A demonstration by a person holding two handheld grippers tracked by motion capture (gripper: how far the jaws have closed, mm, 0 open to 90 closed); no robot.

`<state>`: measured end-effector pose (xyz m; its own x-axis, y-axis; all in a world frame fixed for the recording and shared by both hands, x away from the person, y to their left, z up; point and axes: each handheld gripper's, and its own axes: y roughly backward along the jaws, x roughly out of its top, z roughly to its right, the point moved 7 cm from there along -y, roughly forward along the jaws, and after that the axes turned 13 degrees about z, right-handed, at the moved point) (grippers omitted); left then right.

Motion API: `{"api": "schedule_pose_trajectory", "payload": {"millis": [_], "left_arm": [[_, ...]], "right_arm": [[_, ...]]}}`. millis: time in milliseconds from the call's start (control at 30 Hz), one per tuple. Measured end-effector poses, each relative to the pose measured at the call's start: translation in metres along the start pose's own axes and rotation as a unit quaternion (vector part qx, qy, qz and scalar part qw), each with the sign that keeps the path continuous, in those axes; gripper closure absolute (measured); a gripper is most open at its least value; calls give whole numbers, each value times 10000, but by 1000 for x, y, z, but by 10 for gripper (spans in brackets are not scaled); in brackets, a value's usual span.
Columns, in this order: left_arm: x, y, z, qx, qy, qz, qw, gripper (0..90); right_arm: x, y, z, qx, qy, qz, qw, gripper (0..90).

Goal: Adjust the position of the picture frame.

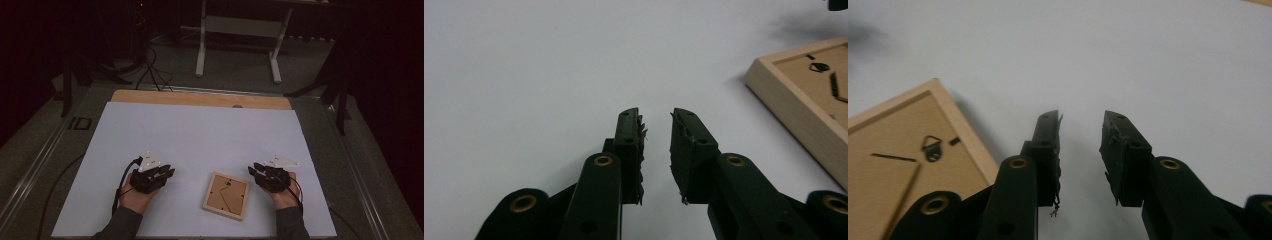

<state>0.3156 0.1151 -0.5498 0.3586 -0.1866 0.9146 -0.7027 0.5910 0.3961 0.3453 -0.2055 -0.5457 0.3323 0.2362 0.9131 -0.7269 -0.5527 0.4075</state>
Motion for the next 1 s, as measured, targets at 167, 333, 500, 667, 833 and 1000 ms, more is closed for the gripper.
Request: {"api": "schedule_pose_trajectory", "payload": {"millis": [167, 333, 500, 667, 833, 1000], "left_arm": [[2, 0, 8, -121, -50, 28, 9999, 741], [3, 0, 16, -310, -36, -8, 9995, 778], [3, -2, 26, -490, -47, -25, 9988, 836], [4, -2, 35, -812, 29, 37, 9967, 862], [3, -4, 45, -1002, 20, 17, 9950, 877], [1, -6, 57, -1184, -42, -37, 9930, 879]], "right_arm": [[1, -2, -8, 174, 55, -2, 9998, 749], [3, -3, -17, 337, 161, 5, 9993, 822], [7, -5, -29, 486, 312, 63, 9983, 875], [4, -9, -40, 698, 471, -68, 9964, 890], [4, -11, -46, 820, 538, -87, 9951, 891], [2, -13, -50, 906, 598, -126, 9940, 891]]}}
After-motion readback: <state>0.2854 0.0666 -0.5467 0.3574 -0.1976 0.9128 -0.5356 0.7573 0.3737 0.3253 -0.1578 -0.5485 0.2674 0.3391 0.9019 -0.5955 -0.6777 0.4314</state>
